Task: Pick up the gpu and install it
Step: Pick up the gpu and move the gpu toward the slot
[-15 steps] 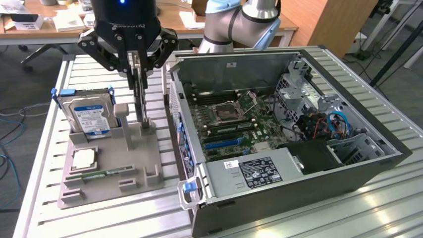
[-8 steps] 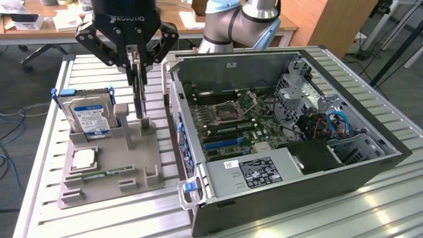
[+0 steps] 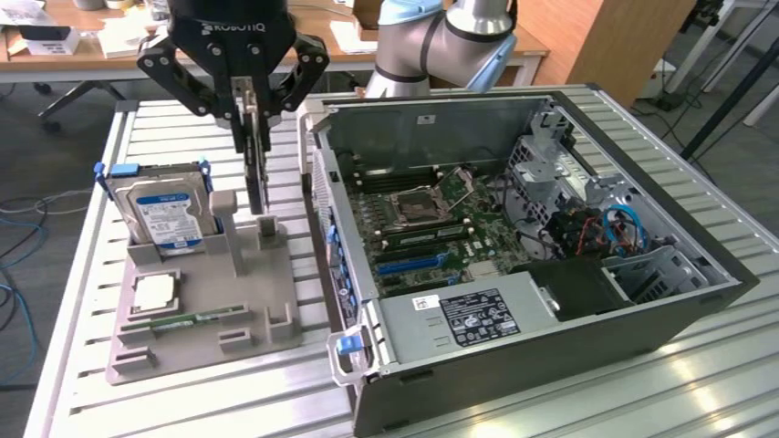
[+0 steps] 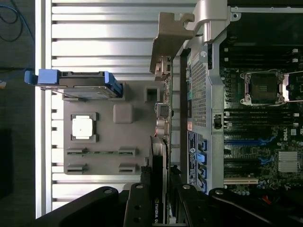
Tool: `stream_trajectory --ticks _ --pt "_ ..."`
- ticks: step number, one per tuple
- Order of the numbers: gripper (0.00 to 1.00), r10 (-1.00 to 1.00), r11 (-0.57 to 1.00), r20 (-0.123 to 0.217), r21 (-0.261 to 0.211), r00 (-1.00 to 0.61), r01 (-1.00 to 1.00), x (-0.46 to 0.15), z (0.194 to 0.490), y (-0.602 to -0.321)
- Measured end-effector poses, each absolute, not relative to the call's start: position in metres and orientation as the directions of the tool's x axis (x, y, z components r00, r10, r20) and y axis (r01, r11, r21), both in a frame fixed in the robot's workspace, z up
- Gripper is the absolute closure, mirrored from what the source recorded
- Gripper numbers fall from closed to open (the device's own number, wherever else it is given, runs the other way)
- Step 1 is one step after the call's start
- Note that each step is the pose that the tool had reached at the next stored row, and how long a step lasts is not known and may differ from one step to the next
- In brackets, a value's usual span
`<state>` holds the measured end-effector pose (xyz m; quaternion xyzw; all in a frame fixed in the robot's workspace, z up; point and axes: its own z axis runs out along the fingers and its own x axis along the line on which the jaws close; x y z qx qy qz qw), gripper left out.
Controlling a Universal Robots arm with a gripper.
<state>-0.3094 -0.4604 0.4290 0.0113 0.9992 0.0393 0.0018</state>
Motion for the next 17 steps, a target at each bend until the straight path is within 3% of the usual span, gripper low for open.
stream_trajectory --ticks 17 --pt "0.74 0.023 0.997 0.006 0.079 -1.000 0.023 -0.247 0.429 -0.460"
